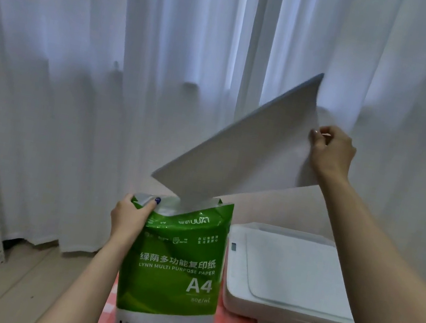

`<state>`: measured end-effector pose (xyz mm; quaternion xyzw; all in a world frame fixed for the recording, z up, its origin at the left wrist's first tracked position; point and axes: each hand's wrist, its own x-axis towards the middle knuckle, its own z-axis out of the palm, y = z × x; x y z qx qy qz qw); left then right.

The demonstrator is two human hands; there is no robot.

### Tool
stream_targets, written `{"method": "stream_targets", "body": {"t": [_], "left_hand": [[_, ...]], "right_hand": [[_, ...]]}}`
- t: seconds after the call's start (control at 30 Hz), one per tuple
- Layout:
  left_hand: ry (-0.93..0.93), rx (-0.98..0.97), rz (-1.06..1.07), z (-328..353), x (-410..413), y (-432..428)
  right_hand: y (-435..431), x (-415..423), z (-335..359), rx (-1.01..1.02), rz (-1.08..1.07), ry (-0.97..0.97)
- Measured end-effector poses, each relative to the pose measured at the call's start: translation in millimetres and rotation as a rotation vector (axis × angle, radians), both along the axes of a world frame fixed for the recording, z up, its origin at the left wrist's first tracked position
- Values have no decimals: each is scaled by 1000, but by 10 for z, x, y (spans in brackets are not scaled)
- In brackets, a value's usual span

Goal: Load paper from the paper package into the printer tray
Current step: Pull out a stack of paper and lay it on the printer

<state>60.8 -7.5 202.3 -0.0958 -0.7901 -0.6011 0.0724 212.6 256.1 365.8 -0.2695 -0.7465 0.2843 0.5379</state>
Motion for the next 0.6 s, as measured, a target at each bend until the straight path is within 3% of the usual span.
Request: {"method": "stream_targets", "body": {"t": [0.4,0.6], "left_hand": [[54,37,78,-61,68,56],[69,54,104,-98,83,81]], "right_hand": [[438,221,-734,-608,-87,89],[588,233,-1114,-786,-125,108]]}}
